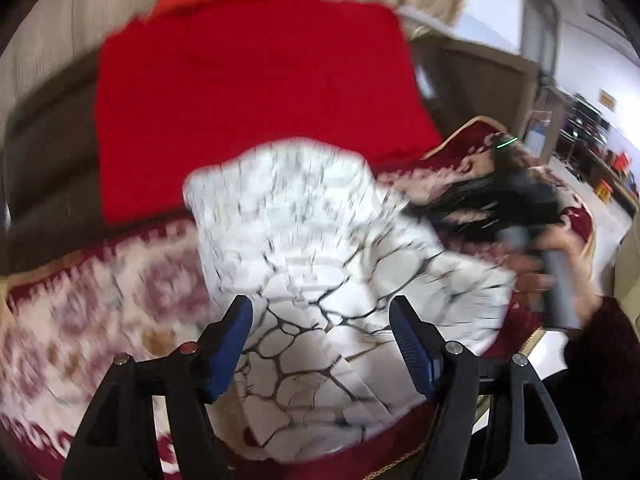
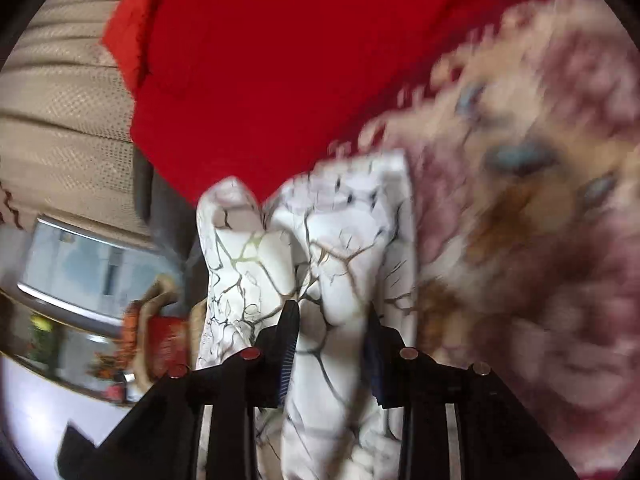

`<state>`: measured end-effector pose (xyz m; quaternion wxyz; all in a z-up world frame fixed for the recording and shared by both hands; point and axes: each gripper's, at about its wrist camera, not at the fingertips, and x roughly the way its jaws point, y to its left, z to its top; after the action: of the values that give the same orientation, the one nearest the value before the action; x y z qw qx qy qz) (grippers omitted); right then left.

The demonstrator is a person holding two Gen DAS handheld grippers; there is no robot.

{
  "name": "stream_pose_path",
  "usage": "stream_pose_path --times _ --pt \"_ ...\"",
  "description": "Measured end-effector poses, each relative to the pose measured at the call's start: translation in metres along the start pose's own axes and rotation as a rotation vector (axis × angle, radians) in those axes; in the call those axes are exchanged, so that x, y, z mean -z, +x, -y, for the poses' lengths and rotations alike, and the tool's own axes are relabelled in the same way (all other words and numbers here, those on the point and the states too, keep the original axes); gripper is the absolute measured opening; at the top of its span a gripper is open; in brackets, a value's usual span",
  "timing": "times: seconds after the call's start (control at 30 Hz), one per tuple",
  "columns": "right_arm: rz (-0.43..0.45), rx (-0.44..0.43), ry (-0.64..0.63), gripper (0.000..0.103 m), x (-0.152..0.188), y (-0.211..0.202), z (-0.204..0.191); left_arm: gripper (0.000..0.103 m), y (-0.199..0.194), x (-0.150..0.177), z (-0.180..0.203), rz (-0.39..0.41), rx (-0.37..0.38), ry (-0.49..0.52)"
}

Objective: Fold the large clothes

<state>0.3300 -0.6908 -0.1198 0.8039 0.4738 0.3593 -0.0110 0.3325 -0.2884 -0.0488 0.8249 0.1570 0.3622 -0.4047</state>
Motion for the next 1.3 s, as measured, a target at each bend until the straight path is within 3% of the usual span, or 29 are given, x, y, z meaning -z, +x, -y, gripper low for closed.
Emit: stream_pose_path --times 0.07,0.13,0.2,0.37,0.5,0.57,0.6,0.63,0.73,0.87,1.07,1.2,1.3 --pt "0.069 -0.012 -0.076 0.034 0.004 -0.024 -0.015 0.071 0.025 0.01 0.004 -0.043 -0.008 0.004" --pt "0.119 -0.082 -0.137 0.034 0.007 -0.04 -0.032 0.072 0.04 0.022 0.031 -0.013 -0.078 0.098" --pt "0.149 -0.109 -0.221 0.034 0.01 -0.047 -0.051 0.072 0.052 0.027 0.048 -0.033 -0.121 0.138" --pt "0.066 -0.125 -0.306 0.032 -0.004 -0.011 -0.08 0.072 0.067 0.027 0.063 -0.061 -0.152 0.222" --pt "-0.03 -0.108 -0.243 0.032 -0.025 0.042 -0.076 0.072 0.067 0.03 0.06 -0.034 -0.151 0.26" --pt "-0.104 -0.033 -0.151 0.026 -0.036 0.079 -0.056 0.072 0.069 0.031 0.06 -0.024 -0.155 0.274" --pt "-0.122 0.023 -0.122 0.011 -0.038 0.095 -0.045 0.072 0.069 0.031 0.062 -0.019 -0.156 0.281" --pt "-0.128 0.068 -0.118 0.006 -0.038 0.108 -0.035 0.072 0.069 0.029 0.061 -0.018 -0.154 0.282" --pt "-0.124 0.014 -0.041 0.005 -0.039 0.108 -0.017 0.072 0.061 0.027 0.056 -0.021 -0.134 0.275" --pt "-0.078 0.05 -0.109 0.01 -0.03 0.079 -0.032 0.073 0.027 0.028 0.044 0.02 -0.112 0.232" --pt "0.007 -0.024 -0.291 0.012 0.01 0.013 -0.092 0.08 -0.031 0.049 -0.004 0.156 -0.16 0.063" --pt "-0.03 -0.084 -0.376 0.012 0.051 0.007 -0.132 0.08 -0.024 0.061 -0.046 0.15 -0.174 -0.132" --pt "-0.097 -0.019 -0.45 0.012 0.091 0.02 -0.152 0.08 -0.012 0.069 -0.06 0.152 -0.109 -0.199"
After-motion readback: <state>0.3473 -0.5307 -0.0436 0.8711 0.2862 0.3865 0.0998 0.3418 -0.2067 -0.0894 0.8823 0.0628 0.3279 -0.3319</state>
